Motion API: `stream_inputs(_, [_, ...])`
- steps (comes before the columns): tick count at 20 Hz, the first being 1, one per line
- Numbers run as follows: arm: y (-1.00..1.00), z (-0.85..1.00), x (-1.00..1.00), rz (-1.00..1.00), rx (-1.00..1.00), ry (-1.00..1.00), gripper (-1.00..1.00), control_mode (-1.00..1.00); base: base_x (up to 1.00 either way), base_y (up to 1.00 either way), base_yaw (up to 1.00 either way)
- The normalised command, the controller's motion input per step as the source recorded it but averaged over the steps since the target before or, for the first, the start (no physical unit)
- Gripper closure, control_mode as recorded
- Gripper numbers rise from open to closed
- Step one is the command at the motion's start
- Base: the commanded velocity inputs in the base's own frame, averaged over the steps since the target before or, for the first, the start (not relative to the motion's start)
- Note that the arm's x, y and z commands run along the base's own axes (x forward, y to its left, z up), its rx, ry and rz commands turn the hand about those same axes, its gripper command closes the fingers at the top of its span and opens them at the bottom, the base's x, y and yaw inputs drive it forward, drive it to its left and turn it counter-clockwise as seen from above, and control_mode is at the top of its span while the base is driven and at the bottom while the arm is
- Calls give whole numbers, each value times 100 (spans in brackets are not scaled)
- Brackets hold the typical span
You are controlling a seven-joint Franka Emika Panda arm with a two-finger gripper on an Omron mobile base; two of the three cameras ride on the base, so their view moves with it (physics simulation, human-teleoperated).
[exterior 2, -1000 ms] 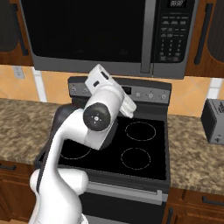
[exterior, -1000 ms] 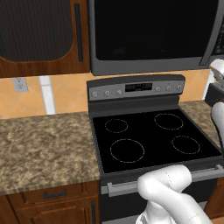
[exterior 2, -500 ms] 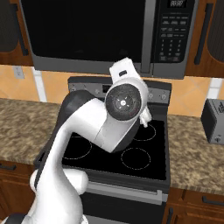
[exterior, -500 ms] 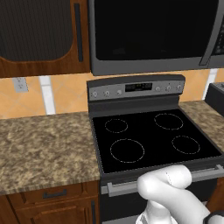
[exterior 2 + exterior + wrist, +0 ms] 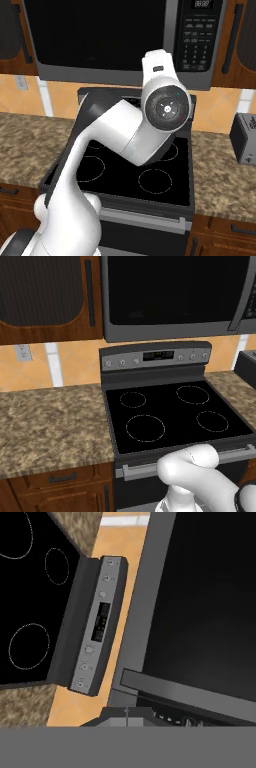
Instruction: Open the microwave, place the bowl with waffle inside the microwave, then close the microwave door and turn it on.
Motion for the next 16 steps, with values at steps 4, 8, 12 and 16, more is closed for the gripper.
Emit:
stream_inputs(4, [13,2,43,-7,2,-19,100,-100,0,0,0])
stream_inputs(8, [2,-3,42,-10,0,-17,100,-100,0,0,0])
stream_inputs(12, [-27,-6,28,-7,0,-4,100,-100,0,0,0])
stream_inputs(16, [-36,-12,13,-4,0,-4,100,-100,0,0,0])
